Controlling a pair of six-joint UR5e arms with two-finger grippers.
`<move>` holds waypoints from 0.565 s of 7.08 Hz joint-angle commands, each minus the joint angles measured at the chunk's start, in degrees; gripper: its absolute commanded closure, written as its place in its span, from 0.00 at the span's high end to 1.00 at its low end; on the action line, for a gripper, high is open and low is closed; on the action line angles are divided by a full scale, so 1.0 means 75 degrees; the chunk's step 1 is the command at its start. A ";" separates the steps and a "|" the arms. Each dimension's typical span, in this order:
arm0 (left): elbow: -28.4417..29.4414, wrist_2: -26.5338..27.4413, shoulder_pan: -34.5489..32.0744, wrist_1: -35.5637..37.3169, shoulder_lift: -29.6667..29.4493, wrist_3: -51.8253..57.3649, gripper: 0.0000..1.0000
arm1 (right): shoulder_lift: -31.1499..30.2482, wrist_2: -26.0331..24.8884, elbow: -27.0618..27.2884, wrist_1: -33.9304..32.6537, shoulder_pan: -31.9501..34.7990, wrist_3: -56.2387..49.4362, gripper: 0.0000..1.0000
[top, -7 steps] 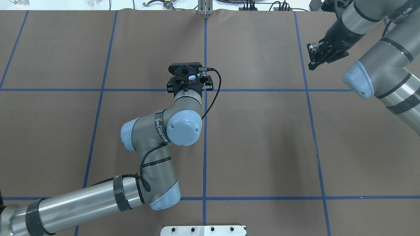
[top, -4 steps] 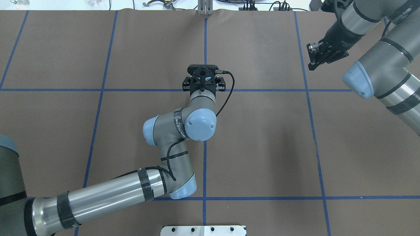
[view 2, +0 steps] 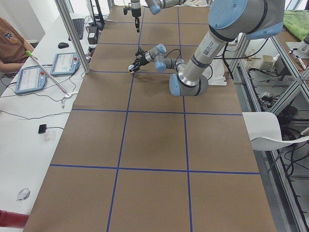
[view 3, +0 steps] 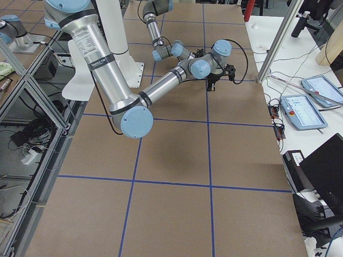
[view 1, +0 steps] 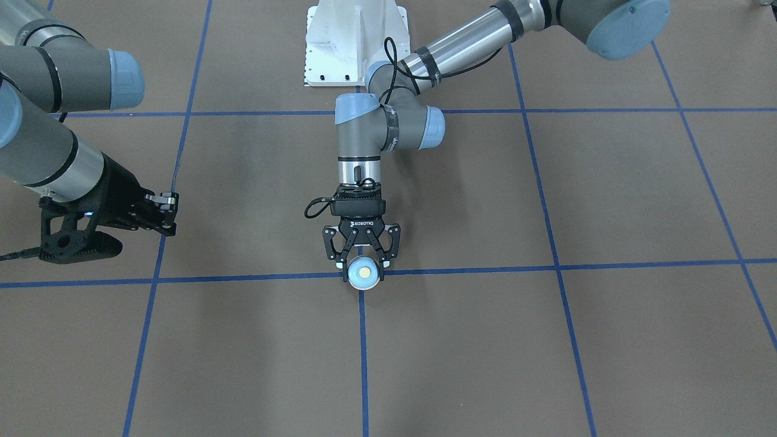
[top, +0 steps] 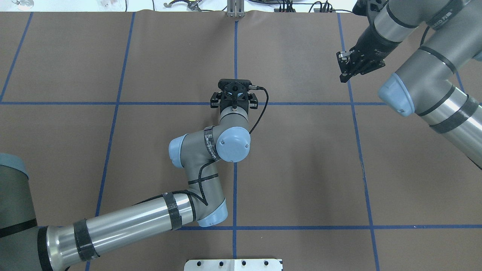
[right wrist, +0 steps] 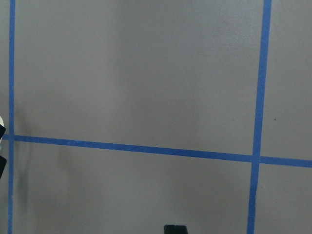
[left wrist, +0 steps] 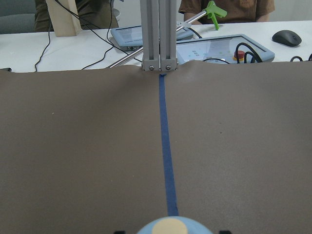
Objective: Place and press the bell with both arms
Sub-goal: 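Move the held bell over the table centre and lower it with the left gripper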
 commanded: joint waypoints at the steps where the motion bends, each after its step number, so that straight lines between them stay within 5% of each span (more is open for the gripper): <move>1: 0.0018 -0.0025 0.0082 -0.0001 -0.0020 -0.0021 0.00 | 0.0023 -0.0008 0.0039 -0.0004 -0.0057 0.0033 0.00; 2: -0.0005 -0.0037 0.0094 -0.0001 -0.0032 -0.0033 0.69 | 0.0023 -0.0008 0.0039 -0.0004 -0.0057 0.0033 0.00; 3: -0.0052 -0.0002 0.0128 -0.0012 -0.0020 -0.0068 1.00 | 0.0139 -0.0066 0.0039 -0.0027 -0.0080 0.0044 0.00; 4: -0.0052 0.0010 0.0140 -0.0024 -0.0020 -0.0068 1.00 | 0.0140 -0.0090 0.0039 -0.0016 -0.0103 0.0091 0.00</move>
